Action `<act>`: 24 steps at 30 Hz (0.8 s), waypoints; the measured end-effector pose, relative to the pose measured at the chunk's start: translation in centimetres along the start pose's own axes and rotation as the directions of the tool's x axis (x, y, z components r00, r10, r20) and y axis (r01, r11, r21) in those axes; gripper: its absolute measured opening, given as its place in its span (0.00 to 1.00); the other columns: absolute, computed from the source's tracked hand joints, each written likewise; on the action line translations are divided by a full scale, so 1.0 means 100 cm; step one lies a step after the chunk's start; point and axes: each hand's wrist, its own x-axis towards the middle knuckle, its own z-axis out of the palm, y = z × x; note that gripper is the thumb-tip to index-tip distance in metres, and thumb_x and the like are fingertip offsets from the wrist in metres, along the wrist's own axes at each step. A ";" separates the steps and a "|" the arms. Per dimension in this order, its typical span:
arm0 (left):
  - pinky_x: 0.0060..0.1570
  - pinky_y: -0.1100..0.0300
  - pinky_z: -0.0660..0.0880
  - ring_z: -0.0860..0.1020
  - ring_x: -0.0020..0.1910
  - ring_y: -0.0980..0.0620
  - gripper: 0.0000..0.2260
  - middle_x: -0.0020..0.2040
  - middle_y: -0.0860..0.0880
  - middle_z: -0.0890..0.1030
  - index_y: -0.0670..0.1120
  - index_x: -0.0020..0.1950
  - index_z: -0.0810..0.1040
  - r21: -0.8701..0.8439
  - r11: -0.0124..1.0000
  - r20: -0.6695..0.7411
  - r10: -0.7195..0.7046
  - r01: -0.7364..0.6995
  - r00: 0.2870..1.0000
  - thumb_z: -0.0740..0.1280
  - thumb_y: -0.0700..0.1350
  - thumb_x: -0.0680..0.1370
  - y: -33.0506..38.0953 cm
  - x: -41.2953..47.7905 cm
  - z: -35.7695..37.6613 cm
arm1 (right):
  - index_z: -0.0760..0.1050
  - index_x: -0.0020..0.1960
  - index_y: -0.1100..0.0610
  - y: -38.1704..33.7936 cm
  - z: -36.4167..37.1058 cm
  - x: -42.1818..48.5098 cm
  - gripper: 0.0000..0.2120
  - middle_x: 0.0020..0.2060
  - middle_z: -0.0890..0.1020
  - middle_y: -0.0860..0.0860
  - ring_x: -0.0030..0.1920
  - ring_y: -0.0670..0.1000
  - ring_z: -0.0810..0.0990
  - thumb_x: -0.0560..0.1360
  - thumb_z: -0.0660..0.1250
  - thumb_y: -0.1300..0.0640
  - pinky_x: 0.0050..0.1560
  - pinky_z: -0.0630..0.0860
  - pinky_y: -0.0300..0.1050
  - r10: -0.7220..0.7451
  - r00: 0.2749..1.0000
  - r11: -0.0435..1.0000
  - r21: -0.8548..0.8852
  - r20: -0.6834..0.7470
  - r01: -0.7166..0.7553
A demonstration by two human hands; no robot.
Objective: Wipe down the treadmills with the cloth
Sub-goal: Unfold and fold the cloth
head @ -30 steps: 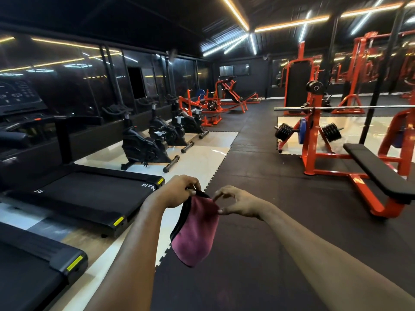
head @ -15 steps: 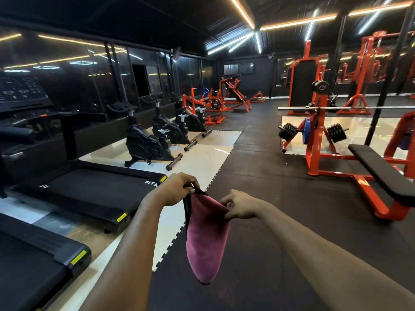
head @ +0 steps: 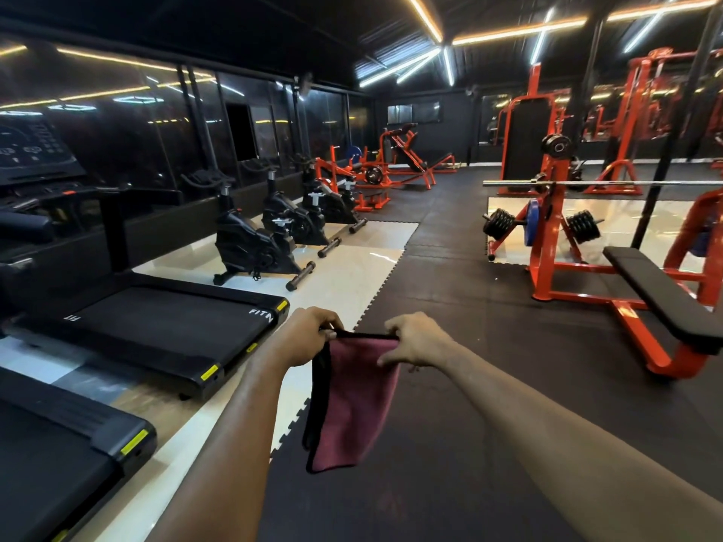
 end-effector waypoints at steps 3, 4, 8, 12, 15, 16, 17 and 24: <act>0.37 0.64 0.73 0.78 0.40 0.51 0.07 0.40 0.53 0.80 0.48 0.51 0.83 0.010 1.000 0.001 -0.029 0.029 1.000 0.67 0.38 0.81 -0.005 -0.003 0.008 | 0.78 0.42 0.48 -0.003 -0.011 0.000 0.16 0.42 0.82 0.48 0.27 0.48 0.82 0.66 0.80 0.41 0.34 0.80 0.41 0.136 0.987 0.981 -0.128 -0.086 -0.147; 0.36 0.65 0.72 0.78 0.41 0.51 0.07 0.41 0.51 0.81 0.47 0.51 0.83 0.014 1.000 0.004 -0.025 0.025 1.000 0.67 0.37 0.81 -0.005 -0.003 0.011 | 0.80 0.48 0.48 -0.006 -0.012 0.000 0.16 0.47 0.82 0.48 0.36 0.50 0.85 0.67 0.79 0.41 0.39 0.82 0.44 0.181 0.979 0.957 -0.213 -0.095 -0.197; 0.44 0.57 0.78 0.79 0.46 0.46 0.08 0.44 0.47 0.81 0.46 0.49 0.81 0.065 0.996 -0.002 -0.061 0.061 0.998 0.65 0.35 0.79 -0.003 0.001 0.009 | 0.80 0.47 0.48 -0.013 -0.009 0.006 0.07 0.50 0.84 0.51 0.53 0.57 0.83 0.70 0.72 0.55 0.47 0.76 0.44 0.155 0.959 0.961 -0.190 -0.235 -0.202; 0.45 0.56 0.78 0.78 0.46 0.49 0.09 0.49 0.45 0.80 0.47 0.51 0.80 0.132 0.974 0.046 -0.191 0.184 0.980 0.63 0.36 0.76 -0.010 0.005 -0.017 | 0.79 0.39 0.55 -0.006 -0.010 0.016 0.08 0.36 0.84 0.51 0.38 0.49 0.81 0.67 0.76 0.63 0.45 0.79 0.46 -0.126 0.929 0.935 0.272 -0.347 0.228; 0.47 0.57 0.78 0.79 0.50 0.52 0.09 0.53 0.48 0.81 0.48 0.53 0.78 0.000 0.989 0.074 -0.148 0.148 0.986 0.66 0.38 0.74 0.002 0.012 -0.029 | 0.75 0.43 0.55 -0.017 -0.015 0.020 0.14 0.35 0.80 0.49 0.35 0.45 0.75 0.66 0.80 0.63 0.41 0.74 0.42 -0.169 0.906 0.835 0.432 -0.388 0.341; 0.50 0.56 0.78 0.80 0.51 0.52 0.12 0.53 0.49 0.82 0.48 0.56 0.77 -0.070 0.993 0.074 -0.085 0.090 0.994 0.68 0.39 0.74 0.011 0.014 -0.030 | 0.73 0.45 0.55 -0.022 -0.019 0.021 0.17 0.34 0.79 0.48 0.34 0.45 0.74 0.66 0.80 0.62 0.40 0.73 0.41 -0.167 0.899 0.811 0.462 -0.405 0.359; 0.51 0.56 0.78 0.80 0.51 0.52 0.13 0.52 0.50 0.82 0.48 0.58 0.76 -0.111 0.993 0.062 -0.024 0.031 0.998 0.69 0.40 0.74 0.021 0.017 -0.029 | 0.72 0.45 0.55 -0.026 -0.023 0.024 0.18 0.34 0.78 0.47 0.34 0.45 0.74 0.66 0.81 0.62 0.40 0.73 0.40 -0.161 0.892 0.787 0.491 -0.423 0.375; 0.42 0.54 0.74 0.78 0.44 0.44 0.05 0.46 0.44 0.81 0.47 0.55 0.76 -0.115 0.992 -0.276 0.026 -0.060 0.961 0.66 0.41 0.80 0.056 0.039 -0.019 | 0.76 0.46 0.53 0.002 -0.015 0.030 0.13 0.41 0.82 0.50 0.41 0.47 0.78 0.71 0.77 0.48 0.44 0.75 0.48 -0.015 0.975 0.766 0.624 -0.221 0.154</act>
